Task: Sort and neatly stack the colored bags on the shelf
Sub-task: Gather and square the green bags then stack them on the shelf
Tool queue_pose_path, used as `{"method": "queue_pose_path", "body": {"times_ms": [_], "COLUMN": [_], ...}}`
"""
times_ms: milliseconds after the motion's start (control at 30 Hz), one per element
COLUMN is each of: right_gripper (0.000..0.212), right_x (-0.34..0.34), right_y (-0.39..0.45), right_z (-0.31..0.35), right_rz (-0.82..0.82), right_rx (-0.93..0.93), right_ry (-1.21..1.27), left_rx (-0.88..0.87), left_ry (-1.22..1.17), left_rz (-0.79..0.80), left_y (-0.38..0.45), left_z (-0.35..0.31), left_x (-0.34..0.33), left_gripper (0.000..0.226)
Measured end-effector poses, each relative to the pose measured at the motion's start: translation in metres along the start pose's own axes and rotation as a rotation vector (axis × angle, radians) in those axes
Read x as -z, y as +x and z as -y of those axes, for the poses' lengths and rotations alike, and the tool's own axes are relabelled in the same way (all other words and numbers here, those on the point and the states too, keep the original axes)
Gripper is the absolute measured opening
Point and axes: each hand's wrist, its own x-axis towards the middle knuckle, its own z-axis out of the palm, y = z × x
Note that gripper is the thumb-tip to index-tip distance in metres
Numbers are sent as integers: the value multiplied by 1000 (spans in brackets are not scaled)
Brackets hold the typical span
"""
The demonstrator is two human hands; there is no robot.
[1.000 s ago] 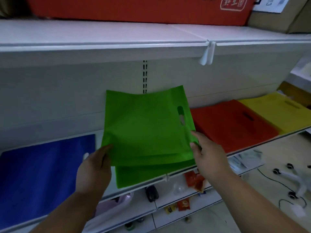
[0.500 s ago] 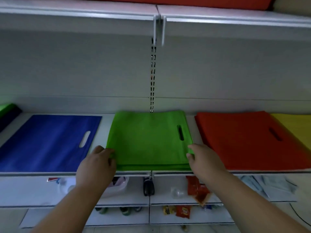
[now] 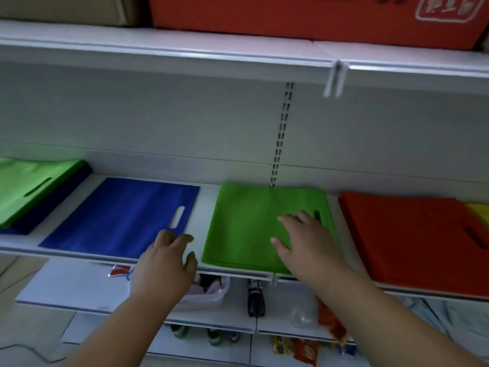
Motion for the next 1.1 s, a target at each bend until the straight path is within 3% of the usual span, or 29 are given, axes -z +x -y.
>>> {"method": "queue_pose_path", "body": {"times_ms": [267,533,767,1100], "right_gripper": [54,53,53,42], "right_x": [-22,-61,-88,-128], "right_y": [40,60,110,182], "right_z": [228,429,508,552], "right_rz": [-78,-44,-21,-36], "right_rx": [266,394,372,216], "right_ry": [80,174,125,35], "left_rx": [197,379,415,397], "left_ry": [49,89,34,35], "left_rz": [-104,-176,-172,-54], "left_y": [-50,-93,-49,31], "left_z": [197,385,463,549], "left_x": [79,167,180,176], "left_gripper": [36,34,34,37]}}
